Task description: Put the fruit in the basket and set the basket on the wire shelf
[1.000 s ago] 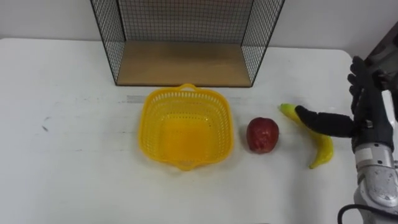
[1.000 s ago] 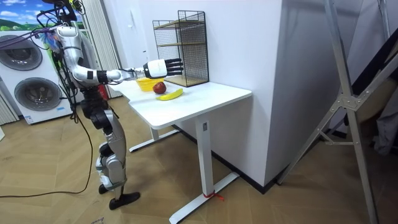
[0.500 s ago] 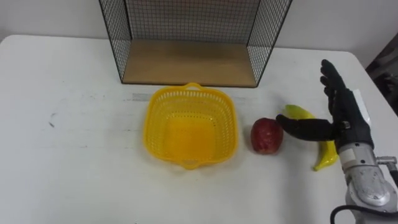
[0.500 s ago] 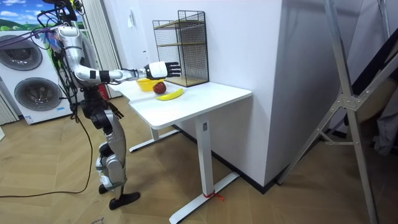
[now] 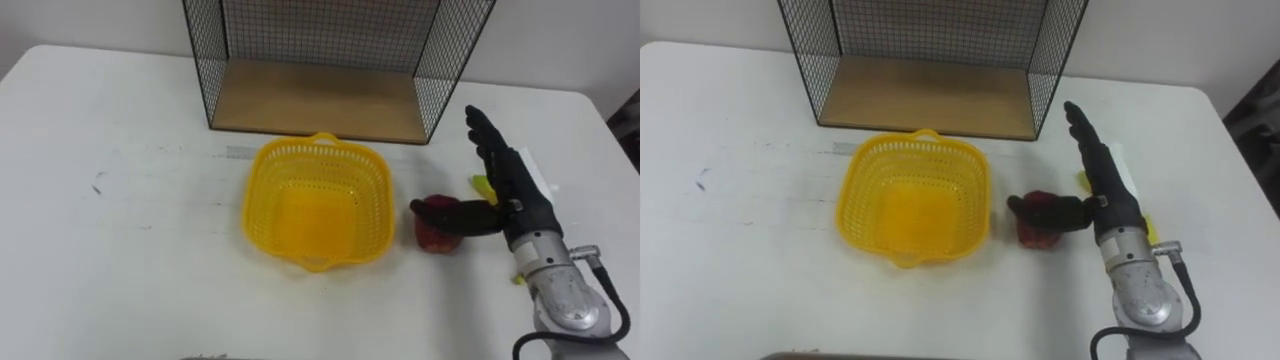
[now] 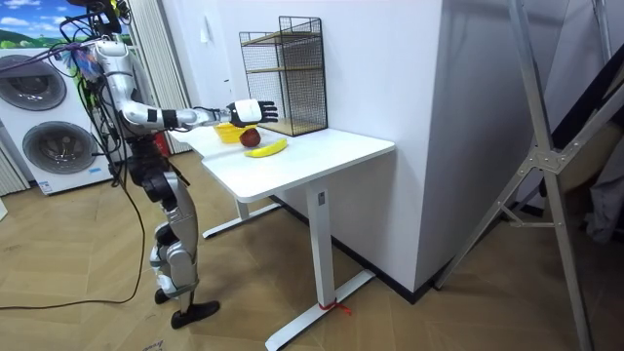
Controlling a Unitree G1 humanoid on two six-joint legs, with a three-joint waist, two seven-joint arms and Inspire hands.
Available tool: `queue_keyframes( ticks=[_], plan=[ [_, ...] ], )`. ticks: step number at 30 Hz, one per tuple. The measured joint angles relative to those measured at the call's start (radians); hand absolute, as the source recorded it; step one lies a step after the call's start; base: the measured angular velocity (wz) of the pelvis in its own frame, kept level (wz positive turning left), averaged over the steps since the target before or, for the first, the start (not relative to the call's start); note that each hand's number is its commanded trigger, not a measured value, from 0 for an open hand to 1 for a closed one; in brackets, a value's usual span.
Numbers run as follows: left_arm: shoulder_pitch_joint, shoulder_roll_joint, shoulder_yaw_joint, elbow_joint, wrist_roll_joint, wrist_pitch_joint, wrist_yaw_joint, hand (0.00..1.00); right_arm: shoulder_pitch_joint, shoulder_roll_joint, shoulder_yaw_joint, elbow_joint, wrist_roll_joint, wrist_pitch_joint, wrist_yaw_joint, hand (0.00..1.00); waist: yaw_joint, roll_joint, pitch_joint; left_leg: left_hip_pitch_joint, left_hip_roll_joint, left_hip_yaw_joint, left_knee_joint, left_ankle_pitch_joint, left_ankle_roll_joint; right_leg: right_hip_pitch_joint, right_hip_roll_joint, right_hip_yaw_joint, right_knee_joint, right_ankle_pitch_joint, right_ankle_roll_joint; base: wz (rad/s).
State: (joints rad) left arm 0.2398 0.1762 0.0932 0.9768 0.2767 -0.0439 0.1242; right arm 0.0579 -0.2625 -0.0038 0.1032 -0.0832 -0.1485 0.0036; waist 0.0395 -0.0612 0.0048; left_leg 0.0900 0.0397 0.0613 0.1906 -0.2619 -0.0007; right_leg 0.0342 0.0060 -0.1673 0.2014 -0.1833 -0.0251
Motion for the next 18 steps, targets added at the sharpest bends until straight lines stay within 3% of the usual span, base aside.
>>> queue_keyframes(
  ticks=[13,18],
  plan=[
    [-0.006,0.0,0.0,0.009,0.0,0.0,-0.011,0.0,0.0,0.0,0.021,0.014,-0.04,0.019,0.045,0.0,-0.003,-0.003,0.0004,-0.01,-0.001,-0.014,0.006,0.0,0.0,0.001,-0.003,-0.019,-0.003,0.0,0.0,0.03],
    [0.004,0.003,0.0,0.009,0.0,0.0,-0.009,0.0,0.003,0.0,0.021,0.065,-0.041,0.02,0.045,0.0,-0.006,-0.007,-0.0038,-0.006,-0.001,-0.027,0.006,0.0,0.0,0.019,-0.002,-0.028,-0.025,0.004,0.0,0.07]
  ],
)
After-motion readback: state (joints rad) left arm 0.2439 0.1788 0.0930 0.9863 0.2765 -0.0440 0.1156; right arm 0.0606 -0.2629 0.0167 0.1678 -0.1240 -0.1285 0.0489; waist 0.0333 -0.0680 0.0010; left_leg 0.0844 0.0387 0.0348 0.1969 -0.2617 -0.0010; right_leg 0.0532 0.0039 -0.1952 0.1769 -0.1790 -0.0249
